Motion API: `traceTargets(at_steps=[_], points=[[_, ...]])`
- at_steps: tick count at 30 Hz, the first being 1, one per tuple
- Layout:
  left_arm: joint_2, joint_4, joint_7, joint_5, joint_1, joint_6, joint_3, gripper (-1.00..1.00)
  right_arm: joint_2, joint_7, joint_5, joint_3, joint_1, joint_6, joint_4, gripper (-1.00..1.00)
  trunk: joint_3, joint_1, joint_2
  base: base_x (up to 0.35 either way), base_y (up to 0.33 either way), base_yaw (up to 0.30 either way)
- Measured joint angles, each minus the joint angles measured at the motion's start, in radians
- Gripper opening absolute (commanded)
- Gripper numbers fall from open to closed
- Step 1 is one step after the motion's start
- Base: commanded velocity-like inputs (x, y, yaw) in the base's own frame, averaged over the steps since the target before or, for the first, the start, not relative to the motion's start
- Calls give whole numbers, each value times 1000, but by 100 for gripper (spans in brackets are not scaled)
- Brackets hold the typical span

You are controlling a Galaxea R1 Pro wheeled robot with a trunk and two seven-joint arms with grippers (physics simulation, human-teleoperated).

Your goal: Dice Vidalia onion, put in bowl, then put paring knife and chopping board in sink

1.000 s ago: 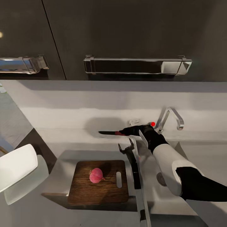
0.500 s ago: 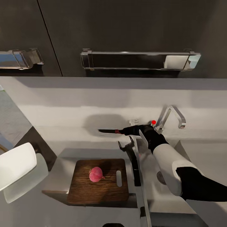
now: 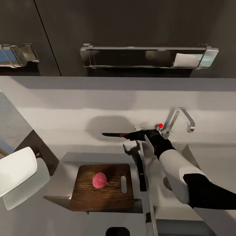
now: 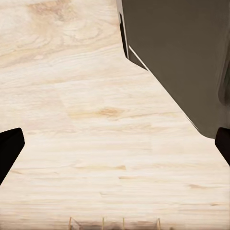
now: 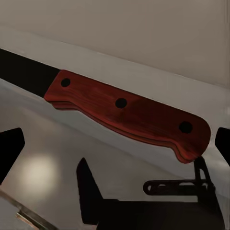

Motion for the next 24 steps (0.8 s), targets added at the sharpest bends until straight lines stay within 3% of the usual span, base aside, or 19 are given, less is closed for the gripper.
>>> traceTargets(at_steps=[4, 9, 13, 19, 24], points=[[0, 0, 0, 0, 0, 0, 0, 100, -2, -2, 3, 2, 0, -1, -14, 100, -1, 0, 0, 0, 0, 0], [-1, 0, -1, 0, 1, 0, 0, 100, -41, -5, 6, 5, 0, 5, -82, 100, -1, 0, 0, 0, 0, 0], [-5, 0, -1, 0, 1, 0, 0, 100, -54, -7, 10, 7, 0, 8, -100, 100, -1, 0, 0, 0, 0, 0], [-18, 0, -2, 0, 1, 0, 0, 100, -57, -6, 70, 9, -1, 9, -102, 100, -1, 0, 0, 0, 0, 0], [-20, 0, -2, 0, 1, 0, 0, 100, -56, 0, 96, 9, -1, 7, -102, 100, -1, 0, 0, 0, 0, 0]])
